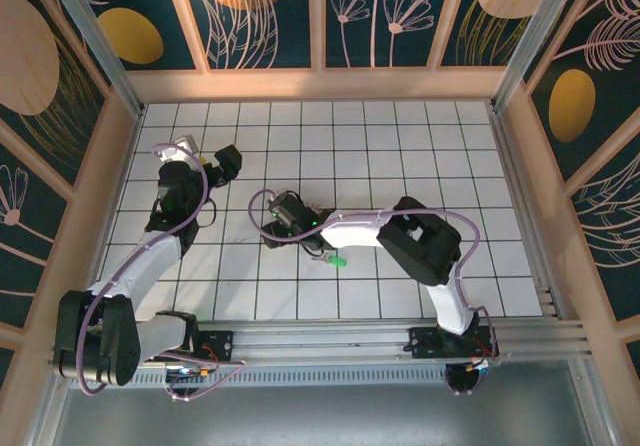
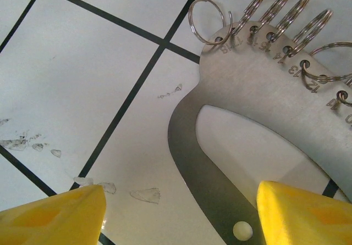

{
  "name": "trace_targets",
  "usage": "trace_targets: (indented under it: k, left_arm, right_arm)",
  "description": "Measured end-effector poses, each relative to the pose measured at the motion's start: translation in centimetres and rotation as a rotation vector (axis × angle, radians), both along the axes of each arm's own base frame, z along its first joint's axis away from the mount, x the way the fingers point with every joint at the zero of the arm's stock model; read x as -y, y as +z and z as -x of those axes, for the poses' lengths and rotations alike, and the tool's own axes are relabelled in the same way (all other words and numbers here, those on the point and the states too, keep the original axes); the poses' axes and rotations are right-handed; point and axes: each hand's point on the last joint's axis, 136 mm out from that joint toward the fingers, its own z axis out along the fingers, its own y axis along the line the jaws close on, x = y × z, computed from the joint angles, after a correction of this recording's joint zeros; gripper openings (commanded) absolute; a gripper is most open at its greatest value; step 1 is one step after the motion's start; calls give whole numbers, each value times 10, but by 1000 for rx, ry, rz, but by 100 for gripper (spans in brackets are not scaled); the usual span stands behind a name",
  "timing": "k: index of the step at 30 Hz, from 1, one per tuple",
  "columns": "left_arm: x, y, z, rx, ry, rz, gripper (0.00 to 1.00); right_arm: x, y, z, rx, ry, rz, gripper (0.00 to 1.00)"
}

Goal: Put the keys on the keyring

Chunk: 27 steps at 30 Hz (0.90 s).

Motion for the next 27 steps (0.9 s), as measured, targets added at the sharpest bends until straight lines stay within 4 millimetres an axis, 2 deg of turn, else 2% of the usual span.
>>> trace_targets:
  k: [8, 27]
  left_arm:
    - [1, 0, 0, 0, -4, 1, 99]
    - [1, 1, 0, 1, -4, 0, 99]
  right_arm:
    - [-1, 0, 12, -5, 21, 12, 73]
    - [-1, 0, 12, -1, 18, 17, 74]
